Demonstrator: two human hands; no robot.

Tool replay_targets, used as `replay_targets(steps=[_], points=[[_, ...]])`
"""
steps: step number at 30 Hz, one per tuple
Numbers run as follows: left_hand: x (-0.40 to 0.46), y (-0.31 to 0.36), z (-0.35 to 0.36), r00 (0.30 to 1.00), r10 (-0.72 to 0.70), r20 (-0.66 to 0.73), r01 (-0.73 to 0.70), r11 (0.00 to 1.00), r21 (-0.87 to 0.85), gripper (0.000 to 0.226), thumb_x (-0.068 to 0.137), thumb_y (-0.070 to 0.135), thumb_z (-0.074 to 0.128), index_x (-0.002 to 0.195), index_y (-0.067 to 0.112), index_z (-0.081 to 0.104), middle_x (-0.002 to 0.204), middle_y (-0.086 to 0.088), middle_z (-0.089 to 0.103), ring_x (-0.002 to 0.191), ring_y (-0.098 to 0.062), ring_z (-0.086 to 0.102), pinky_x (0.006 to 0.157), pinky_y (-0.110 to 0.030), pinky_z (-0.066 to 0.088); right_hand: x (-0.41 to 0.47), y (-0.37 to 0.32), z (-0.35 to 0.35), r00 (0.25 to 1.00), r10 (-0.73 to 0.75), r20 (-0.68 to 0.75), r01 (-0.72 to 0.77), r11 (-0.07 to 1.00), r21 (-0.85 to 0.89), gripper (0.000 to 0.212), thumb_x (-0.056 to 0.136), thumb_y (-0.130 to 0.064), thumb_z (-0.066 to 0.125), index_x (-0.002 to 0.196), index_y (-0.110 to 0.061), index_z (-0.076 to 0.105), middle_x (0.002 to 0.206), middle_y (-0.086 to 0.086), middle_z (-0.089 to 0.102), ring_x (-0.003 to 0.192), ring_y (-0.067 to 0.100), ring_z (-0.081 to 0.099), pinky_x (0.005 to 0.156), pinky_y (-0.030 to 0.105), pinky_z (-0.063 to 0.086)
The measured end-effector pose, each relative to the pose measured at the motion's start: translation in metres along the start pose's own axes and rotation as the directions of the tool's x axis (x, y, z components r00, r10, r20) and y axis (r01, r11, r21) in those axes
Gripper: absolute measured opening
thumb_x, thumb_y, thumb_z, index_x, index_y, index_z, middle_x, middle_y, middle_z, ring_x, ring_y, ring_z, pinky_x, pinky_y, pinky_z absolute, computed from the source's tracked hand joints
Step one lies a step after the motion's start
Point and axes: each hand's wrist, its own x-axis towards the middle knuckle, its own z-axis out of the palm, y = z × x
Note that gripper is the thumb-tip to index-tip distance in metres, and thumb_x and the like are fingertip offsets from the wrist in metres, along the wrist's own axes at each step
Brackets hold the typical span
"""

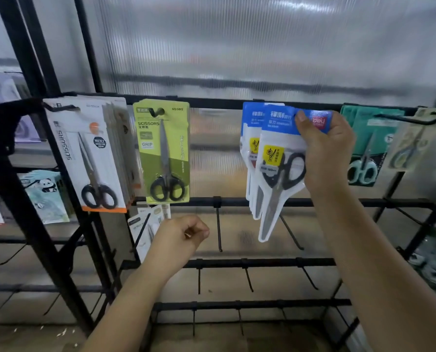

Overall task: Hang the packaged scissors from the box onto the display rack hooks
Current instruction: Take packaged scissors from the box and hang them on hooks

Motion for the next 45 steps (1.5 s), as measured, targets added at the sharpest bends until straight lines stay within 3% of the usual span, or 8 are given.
replay_targets(steps=[8,15,18,22,25,30,40,45], points=[[0.002,0.002,0.005,0.999,0.007,0.037,-0.009,0.999,0.033,0.03,0.084,0.004,0.067,0.068,0.029,0.065,0.073,0.014,0.068,0.078,-0.003,0.061,0.069,-0.008,0.044,0.013,0.011,0.003,0.99,0.124,0.063,-0.119,0.99,-0.079,0.021,0.096,-0.011,0.05,0.075,-0.018,0.051,0.074,-0.001,0.051,0.069,0.016,0.046,0.06,0.024,0.039],[0.002,0.008,0.011,0.993,0.094,0.072,-0.103,0.988,0.119,0.029,0.085,0.004,0.066,0.069,0.028,0.063,0.07,0.018,0.063,0.08,-0.001,0.059,0.067,-0.005,0.042,0.035,0.022,0.015,0.987,0.139,0.086,-0.099,0.927,-0.361,0.023,0.095,-0.023,0.055,0.073,-0.021,0.046,0.07,-0.006,0.045,0.057,0.005,0.035,0.05,0.017,0.029],[0.004,0.014,0.013,0.983,0.16,0.095,-0.174,0.97,0.171,0.014,0.086,0.007,0.065,0.078,0.018,0.07,0.071,0.018,0.063,0.076,0.004,0.058,0.066,-0.007,0.043,0.03,0.024,0.009,0.989,0.12,0.083,-0.078,0.914,-0.398,0.007,0.091,-0.019,0.059,0.091,-0.018,0.052,0.081,-0.007,0.052,0.061,0.002,0.044,0.047,0.009,0.034],[0.005,0.019,0.013,0.978,0.195,0.072,-0.205,0.962,0.181,0.01,0.089,0.013,0.062,0.093,0.016,0.071,0.079,0.008,0.068,0.069,-0.002,0.058,0.07,-0.016,0.047,-0.011,0.034,-0.01,0.993,0.105,0.059,-0.068,0.893,-0.444,0.025,0.089,-0.012,0.059,0.113,-0.015,0.053,0.099,-0.008,0.055,0.077,-0.003,0.051,0.056,0.001,0.039],[-0.001,0.014,0.018,0.974,0.197,0.115,-0.214,0.963,0.161,0.014,0.09,0.014,0.062,0.1,0.014,0.07,0.077,0.009,0.064,0.068,-0.001,0.057,0.067,-0.006,0.042,-0.054,0.054,-0.025,0.983,0.165,0.076,-0.11,0.874,-0.473,0.028,0.089,-0.012,0.059,0.116,-0.016,0.054,0.106,-0.007,0.055,0.085,0.001,0.054,0.064,0.006,0.042],[-0.027,-0.018,0.041,0.964,0.091,0.25,-0.125,0.984,0.123,0.013,0.089,0.011,0.061,0.097,0.016,0.07,0.074,0.026,0.056,0.068,0.012,0.056,0.062,-0.002,0.038,-0.132,0.093,-0.054,0.925,0.367,0.094,-0.269,0.81,-0.521,0.026,0.091,-0.013,0.059,0.116,-0.019,0.055,0.107,-0.007,0.056,0.094,0.006,0.053,0.074,0.01,0.04],[-0.091,-0.058,0.117,0.878,-0.187,0.441,0.118,0.976,0.181,0.016,0.092,0.018,0.058,0.106,0.018,0.067,0.089,0.011,0.062,0.081,-0.003,0.057,0.067,-0.002,0.038,-0.237,0.153,-0.15,0.718,0.696,0.032,-0.539,0.584,-0.607,0.023,0.094,-0.014,0.054,0.116,-0.017,0.058,0.104,-0.004,0.06,0.093,0.009,0.055,0.067,0.006,0.04],[-0.148,-0.093,0.179,0.821,-0.344,0.456,0.271,0.937,0.218,0.019,0.09,0.02,0.062,0.107,0.013,0.067,0.096,0.004,0.066,0.087,-0.012,0.06,0.073,-0.01,0.042,-0.297,0.202,-0.228,0.609,0.792,-0.028,-0.596,0.434,-0.676,0.012,0.092,-0.01,0.056,0.094,-0.022,0.057,0.094,0.001,0.057,0.075,-0.001,0.052,0.059,0.003,0.038]])
